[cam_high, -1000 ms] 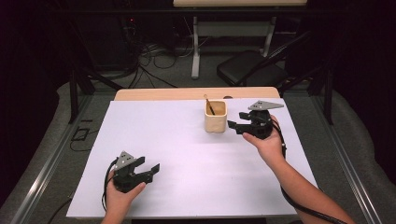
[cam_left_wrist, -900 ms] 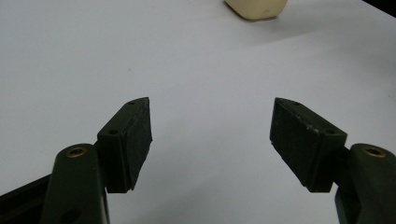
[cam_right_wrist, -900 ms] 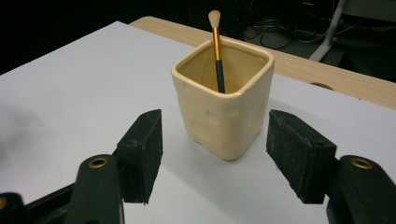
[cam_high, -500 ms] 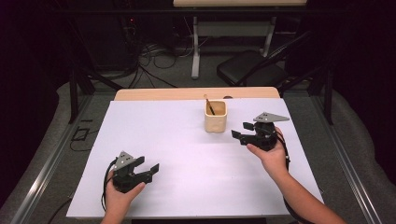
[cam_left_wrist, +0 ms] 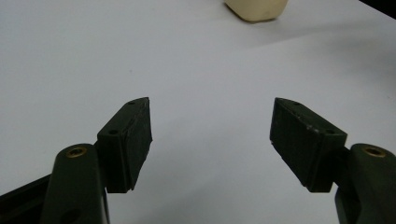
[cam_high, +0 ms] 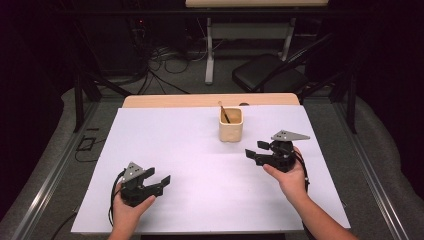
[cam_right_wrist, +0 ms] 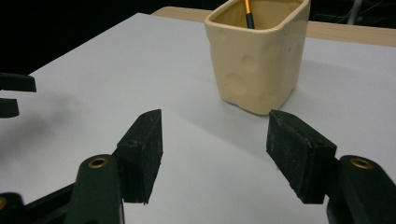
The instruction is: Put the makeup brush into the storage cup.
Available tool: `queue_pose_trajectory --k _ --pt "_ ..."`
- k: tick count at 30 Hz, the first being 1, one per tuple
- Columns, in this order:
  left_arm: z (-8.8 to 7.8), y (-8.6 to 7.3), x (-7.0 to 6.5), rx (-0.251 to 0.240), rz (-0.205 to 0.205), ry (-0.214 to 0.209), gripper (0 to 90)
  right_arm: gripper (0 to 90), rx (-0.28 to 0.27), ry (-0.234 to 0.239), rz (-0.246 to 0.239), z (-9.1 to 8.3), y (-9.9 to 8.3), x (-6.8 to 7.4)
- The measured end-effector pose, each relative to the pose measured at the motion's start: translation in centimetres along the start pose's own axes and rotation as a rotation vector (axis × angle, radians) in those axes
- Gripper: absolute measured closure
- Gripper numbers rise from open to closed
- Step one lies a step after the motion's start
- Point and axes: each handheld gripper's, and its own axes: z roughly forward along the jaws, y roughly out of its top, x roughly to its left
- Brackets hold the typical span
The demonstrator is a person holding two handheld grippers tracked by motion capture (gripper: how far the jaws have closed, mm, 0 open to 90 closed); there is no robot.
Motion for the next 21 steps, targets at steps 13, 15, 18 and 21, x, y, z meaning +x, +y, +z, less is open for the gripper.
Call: queue_pose_trajectory --k 13,15,18,21 --pt "0.0 0.0 0.0 -0.002 0.0 0.001 29.7 36.1 0.009 0.016 0.013 -0.4 -1.5 0.7" --pt "0.0 0.0 0.0 -0.002 0.001 0.001 29.7 36.1 0.007 0.012 0.009 -0.5 -1.8 0.7" --pt "-0.1 0.0 0.0 -0.001 0.001 0.001 29.7 36.1 0.015 0.012 0.009 -0.5 -2.2 0.7" --pt "-0.1 0.0 0.0 -0.002 0.001 0.001 29.7 36.1 0.014 0.011 0.018 -0.6 -2.7 0.6"
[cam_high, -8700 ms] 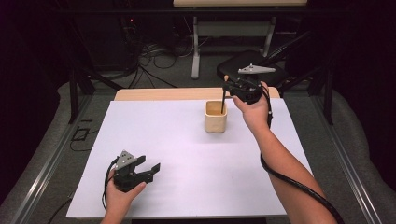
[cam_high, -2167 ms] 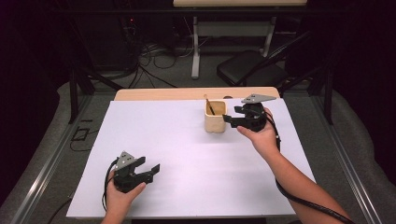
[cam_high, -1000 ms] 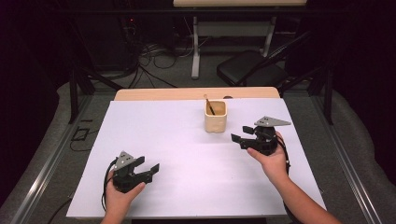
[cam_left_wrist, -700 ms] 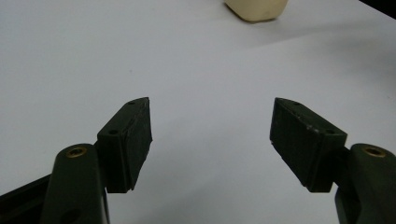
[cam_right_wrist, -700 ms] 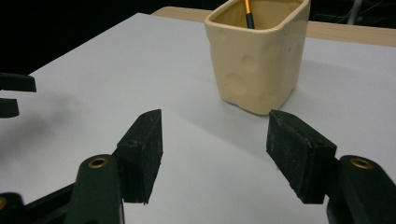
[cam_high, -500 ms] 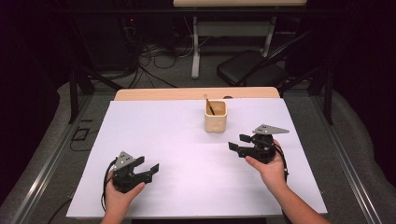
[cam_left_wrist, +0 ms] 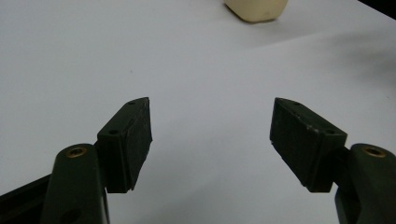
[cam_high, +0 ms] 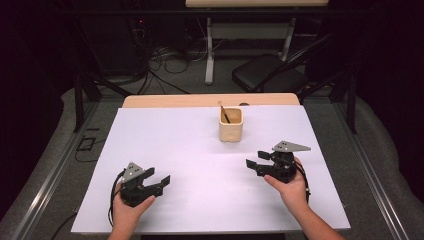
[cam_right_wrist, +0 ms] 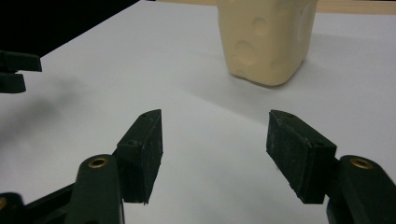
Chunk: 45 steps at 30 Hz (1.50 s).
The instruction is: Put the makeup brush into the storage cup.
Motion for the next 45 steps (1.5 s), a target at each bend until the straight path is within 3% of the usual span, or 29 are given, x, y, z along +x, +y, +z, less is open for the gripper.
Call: queue_pose_trajectory --k 7,25,45 --pt "0.0 0.0 0.0 0.003 0.001 -0.002 29.7 36.1 0.008 -0.021 -0.023 -0.3 -0.9 0.0" --pt "0.0 0.0 -0.1 0.006 0.002 0.0 29.6 36.1 0.022 -0.015 0.009 -0.7 -2.7 0.0" --pt "0.1 0.0 -0.1 0.004 0.002 -0.002 29.6 36.1 0.025 -0.037 -0.016 -1.2 -3.9 -0.3"
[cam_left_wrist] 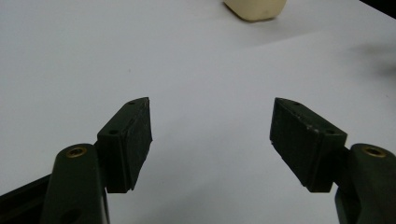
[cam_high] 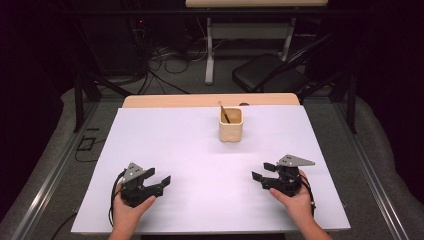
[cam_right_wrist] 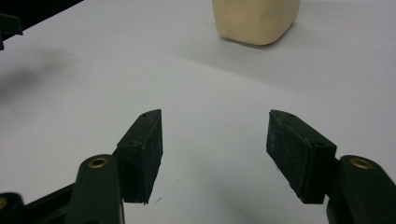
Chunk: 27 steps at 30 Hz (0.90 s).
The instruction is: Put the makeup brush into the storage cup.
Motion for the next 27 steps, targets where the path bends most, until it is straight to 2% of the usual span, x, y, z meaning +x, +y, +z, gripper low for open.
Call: queue_pose_trajectory --k 27 --pt "-0.06 -0.07 0.05 -0.002 0.005 0.003 29.7 36.1 -0.007 0.008 0.001 -0.25 -0.3 0.06"
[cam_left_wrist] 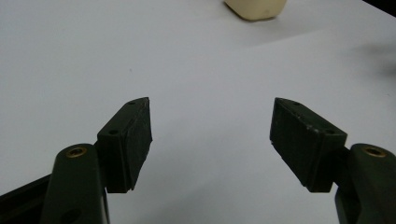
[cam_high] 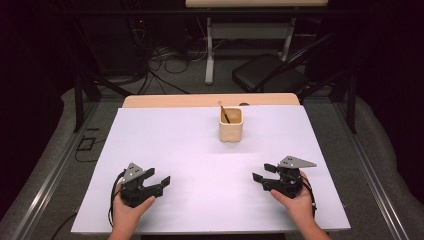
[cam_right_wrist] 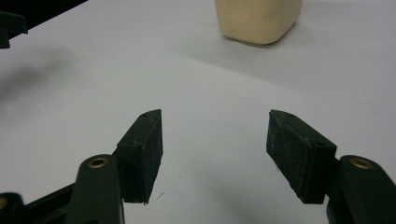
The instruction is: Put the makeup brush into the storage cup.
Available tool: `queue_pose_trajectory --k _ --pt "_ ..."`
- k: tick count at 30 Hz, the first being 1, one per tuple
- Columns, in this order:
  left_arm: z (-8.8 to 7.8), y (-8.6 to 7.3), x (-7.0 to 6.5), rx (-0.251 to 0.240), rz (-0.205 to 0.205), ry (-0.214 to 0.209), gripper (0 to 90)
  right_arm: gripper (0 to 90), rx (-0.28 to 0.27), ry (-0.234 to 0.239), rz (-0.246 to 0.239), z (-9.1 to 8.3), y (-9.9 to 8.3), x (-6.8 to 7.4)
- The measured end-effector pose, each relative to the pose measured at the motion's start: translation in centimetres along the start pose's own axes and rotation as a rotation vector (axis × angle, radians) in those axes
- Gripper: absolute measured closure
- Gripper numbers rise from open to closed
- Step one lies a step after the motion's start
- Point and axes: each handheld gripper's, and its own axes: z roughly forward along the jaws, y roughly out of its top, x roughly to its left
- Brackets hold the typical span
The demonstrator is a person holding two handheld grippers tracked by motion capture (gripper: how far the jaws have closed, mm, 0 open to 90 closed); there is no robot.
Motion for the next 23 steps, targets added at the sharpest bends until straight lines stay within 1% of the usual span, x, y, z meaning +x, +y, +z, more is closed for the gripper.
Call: queue_pose_trajectory --k 7,12,23 --pt "0.03 -0.05 -0.02 0.001 -0.003 -0.001 29.7 36.1 0.005 0.003 -0.014 0.11 -0.04 0.07" --pt "0.03 -0.06 0.03 0.002 -0.001 -0.002 29.7 36.1 0.011 0.006 -0.01 0.18 -0.07 0.26" --pt "0.11 -0.08 0.07 0.004 -0.005 -0.001 29.7 36.1 0.013 0.007 -0.011 0.19 -0.13 0.14"
